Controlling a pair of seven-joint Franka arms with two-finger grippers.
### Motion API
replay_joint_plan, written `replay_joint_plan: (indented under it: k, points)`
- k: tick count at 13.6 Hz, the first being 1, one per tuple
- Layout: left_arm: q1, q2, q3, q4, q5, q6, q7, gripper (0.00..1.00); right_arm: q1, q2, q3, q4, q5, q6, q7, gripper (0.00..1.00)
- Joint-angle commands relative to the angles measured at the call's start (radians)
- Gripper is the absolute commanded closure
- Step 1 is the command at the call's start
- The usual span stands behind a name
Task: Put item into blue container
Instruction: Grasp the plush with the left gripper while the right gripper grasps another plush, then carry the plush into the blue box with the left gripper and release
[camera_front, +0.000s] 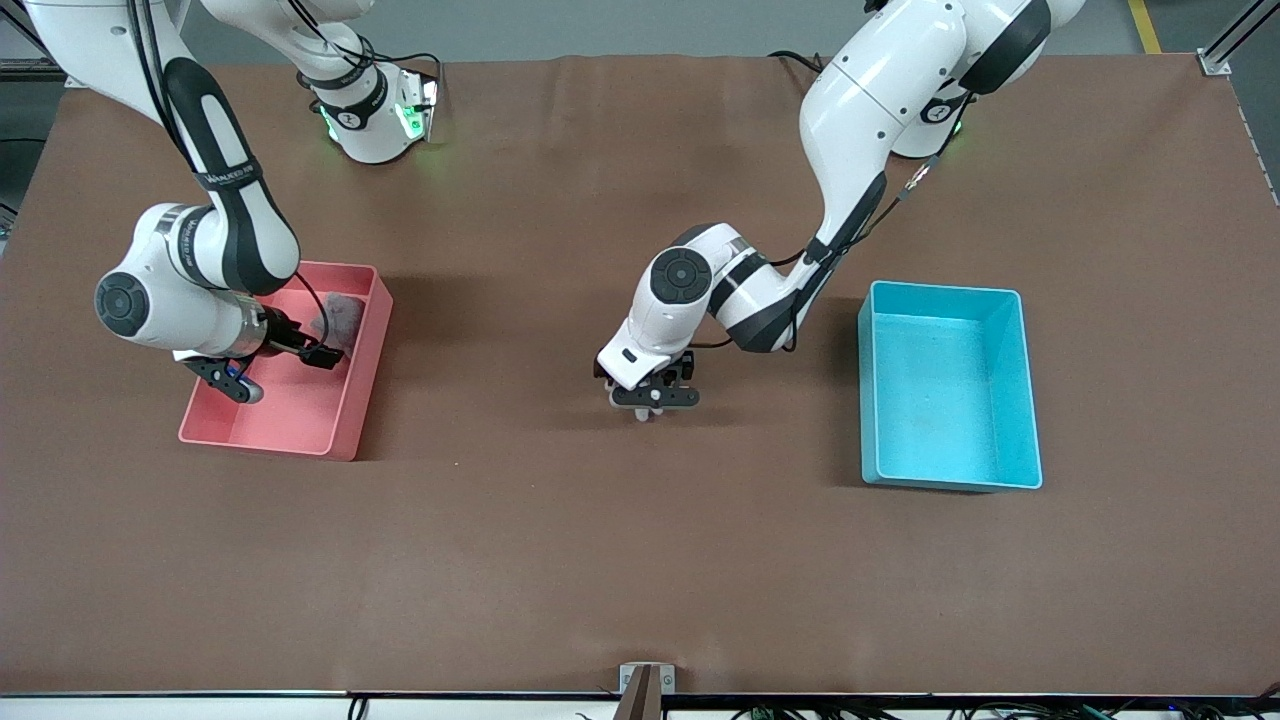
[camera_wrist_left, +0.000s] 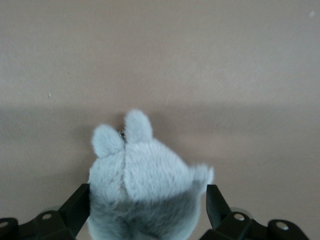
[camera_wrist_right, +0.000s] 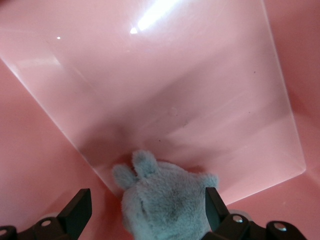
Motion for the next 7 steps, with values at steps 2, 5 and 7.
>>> replay_joint_plan:
  k: [2,5,7]
  points:
    - [-0.009,0.003,0.011,-0.007,0.018,-0.053,0.014,0.01,-0.006,-0.002,0.008,-0.038,0.015,-0.014,-0.032,0.00]
    - [0.004,0.000,0.011,-0.005,0.017,-0.076,0.065,0.30,-0.004,0.003,0.008,-0.037,0.020,-0.049,-0.031,0.00]
    - [0.008,-0.001,0.011,-0.002,0.017,-0.077,0.076,0.59,-0.004,0.019,0.010,-0.035,0.021,-0.051,-0.031,0.00]
